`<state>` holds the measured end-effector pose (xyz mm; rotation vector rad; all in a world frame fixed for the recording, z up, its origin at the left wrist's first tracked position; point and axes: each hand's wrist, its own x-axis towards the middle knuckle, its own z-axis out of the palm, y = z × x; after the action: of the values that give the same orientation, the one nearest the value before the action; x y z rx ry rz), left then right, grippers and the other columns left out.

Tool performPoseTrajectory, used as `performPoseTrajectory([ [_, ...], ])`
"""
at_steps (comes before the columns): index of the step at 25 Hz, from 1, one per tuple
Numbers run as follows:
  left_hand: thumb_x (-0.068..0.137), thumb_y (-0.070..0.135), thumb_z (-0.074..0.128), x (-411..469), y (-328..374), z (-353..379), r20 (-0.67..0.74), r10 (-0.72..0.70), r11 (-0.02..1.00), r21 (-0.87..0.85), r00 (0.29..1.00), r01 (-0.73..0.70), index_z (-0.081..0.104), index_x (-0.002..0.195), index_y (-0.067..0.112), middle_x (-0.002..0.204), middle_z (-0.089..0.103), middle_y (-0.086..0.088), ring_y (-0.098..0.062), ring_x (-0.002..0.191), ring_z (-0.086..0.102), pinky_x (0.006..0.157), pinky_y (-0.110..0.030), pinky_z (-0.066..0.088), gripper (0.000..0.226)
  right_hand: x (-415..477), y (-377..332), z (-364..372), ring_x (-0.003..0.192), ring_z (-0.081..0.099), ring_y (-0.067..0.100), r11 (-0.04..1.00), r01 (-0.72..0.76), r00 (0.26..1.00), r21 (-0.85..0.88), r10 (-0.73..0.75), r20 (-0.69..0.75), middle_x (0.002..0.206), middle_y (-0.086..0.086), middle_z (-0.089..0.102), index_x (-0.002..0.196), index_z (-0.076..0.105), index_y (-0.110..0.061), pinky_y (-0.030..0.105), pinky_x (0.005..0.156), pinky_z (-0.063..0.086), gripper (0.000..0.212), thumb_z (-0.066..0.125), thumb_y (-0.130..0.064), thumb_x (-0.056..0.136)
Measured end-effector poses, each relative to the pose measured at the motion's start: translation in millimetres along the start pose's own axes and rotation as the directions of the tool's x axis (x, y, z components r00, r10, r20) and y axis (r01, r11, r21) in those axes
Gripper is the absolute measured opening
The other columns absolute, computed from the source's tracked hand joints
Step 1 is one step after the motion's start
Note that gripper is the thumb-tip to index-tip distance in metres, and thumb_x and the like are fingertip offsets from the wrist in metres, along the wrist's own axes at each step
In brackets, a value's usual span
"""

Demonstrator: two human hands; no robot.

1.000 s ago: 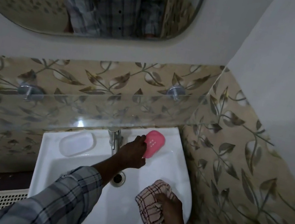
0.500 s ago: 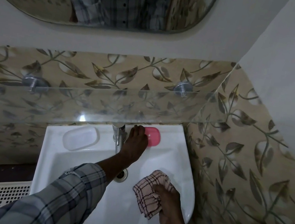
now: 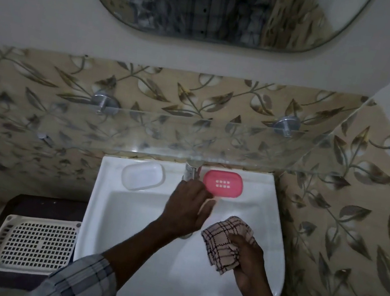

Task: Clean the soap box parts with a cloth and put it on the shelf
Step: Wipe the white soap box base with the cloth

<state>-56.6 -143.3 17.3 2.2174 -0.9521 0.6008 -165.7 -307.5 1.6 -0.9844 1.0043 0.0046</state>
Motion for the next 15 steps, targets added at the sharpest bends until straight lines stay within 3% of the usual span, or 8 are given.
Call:
performPoseTrajectory([
  [2, 0.100, 0.025, 0.044, -34, -30, -32, -0.109, -0.260, 0.966, -0.028, 0.960, 0.258, 0.053, 0.093, 0.015, 0.088, 0.048, 0.000, -0.022, 0.080, 0.045, 0.069, -0.043, 0.041, 0.015, 1, 1, 9, 0.078, 0.068, 0.037, 1.000, -0.003, 1.000, -0.018, 0.003, 0.025, 0.102, 0.031, 0.069, 0.112, 0.065, 0.007, 0.040, 0.068, 0.057, 0.029, 0.063, 0.010, 0.083],
  [3, 0.097, 0.025, 0.050, -51, -47, -44, -0.140, -0.452, 0.891, -0.028, 0.881, 0.453, 0.053, 0.101, 0.016, 0.096, 0.047, 0.003, -0.022, 0.087, 0.047, 0.075, -0.045, 0.044, 0.011, 1, 2, 12, 0.078, 0.068, 0.037, 0.999, -0.003, 0.999, -0.035, 0.005, 0.037, 0.100, 0.030, 0.069, 0.111, 0.065, 0.006, 0.040, 0.069, 0.057, 0.028, 0.063, 0.010, 0.083],
  [5, 0.085, 0.028, 0.071, -72, -85, -59, -0.093, -0.770, 0.630, 0.041, 0.631, 0.775, 0.047, 0.134, 0.008, 0.127, 0.049, -0.009, -0.034, 0.118, 0.048, 0.101, -0.052, 0.041, 0.058, 1, 7, 19, 0.078, 0.069, 0.036, 0.997, -0.006, 0.998, -0.077, 0.012, 0.069, 0.096, 0.026, 0.072, 0.109, 0.067, 0.004, 0.040, 0.069, 0.058, 0.029, 0.064, 0.011, 0.081],
  [7, 0.073, 0.033, 0.085, -82, -122, -60, 0.108, -0.855, 0.518, 0.151, 0.507, 0.842, 0.022, 0.154, -0.001, 0.154, 0.031, -0.025, -0.042, 0.142, 0.027, 0.118, -0.051, 0.019, 0.108, -1, 13, 24, 0.078, 0.071, 0.037, 0.994, -0.015, 0.995, -0.107, 0.026, 0.099, 0.094, 0.025, 0.074, 0.106, 0.067, 0.002, 0.040, 0.067, 0.059, 0.029, 0.066, 0.012, 0.079],
  [8, 0.071, 0.036, 0.087, -82, -134, -60, 0.203, -0.844, 0.531, 0.176, 0.497, 0.829, 0.013, 0.156, -0.001, 0.159, 0.024, -0.024, -0.041, 0.147, 0.021, 0.120, -0.048, 0.011, 0.118, -1, 16, 25, 0.078, 0.072, 0.037, 0.993, -0.018, 0.993, -0.120, 0.032, 0.113, 0.093, 0.025, 0.075, 0.106, 0.068, 0.002, 0.040, 0.067, 0.059, 0.030, 0.067, 0.012, 0.078],
  [10, 0.073, 0.034, 0.087, -80, -152, -57, 0.316, -0.773, 0.612, 0.143, 0.550, 0.778, 0.011, 0.157, 0.003, 0.162, 0.023, -0.019, -0.036, 0.150, 0.020, 0.122, -0.042, 0.006, 0.118, -3, 22, 26, 0.080, 0.073, 0.037, 0.988, -0.020, 0.990, -0.151, 0.041, 0.138, 0.094, 0.024, 0.075, 0.106, 0.068, 0.001, 0.039, 0.068, 0.059, 0.031, 0.068, 0.012, 0.077],
  [13, 0.071, 0.025, 0.089, -77, -165, -56, 0.315, -0.754, 0.621, 0.058, 0.576, 0.782, 0.028, 0.154, 0.006, 0.154, 0.040, -0.015, -0.032, 0.142, 0.036, 0.118, -0.040, 0.025, 0.104, -7, 29, 21, 0.082, 0.073, 0.037, 0.982, -0.018, 0.983, -0.186, 0.051, 0.177, 0.095, 0.023, 0.076, 0.105, 0.070, -0.001, 0.040, 0.070, 0.060, 0.032, 0.069, 0.011, 0.076],
  [15, 0.068, 0.027, 0.090, -77, -163, -62, 0.300, -0.703, 0.666, -0.037, 0.644, 0.745, 0.040, 0.147, 0.007, 0.144, 0.047, -0.009, -0.026, 0.134, 0.045, 0.110, -0.032, 0.035, 0.095, -7, 32, 15, 0.086, 0.073, 0.039, 0.980, -0.021, 0.985, -0.200, 0.055, 0.165, 0.096, 0.023, 0.076, 0.106, 0.071, 0.000, 0.044, 0.076, 0.060, 0.033, 0.070, 0.013, 0.075],
])
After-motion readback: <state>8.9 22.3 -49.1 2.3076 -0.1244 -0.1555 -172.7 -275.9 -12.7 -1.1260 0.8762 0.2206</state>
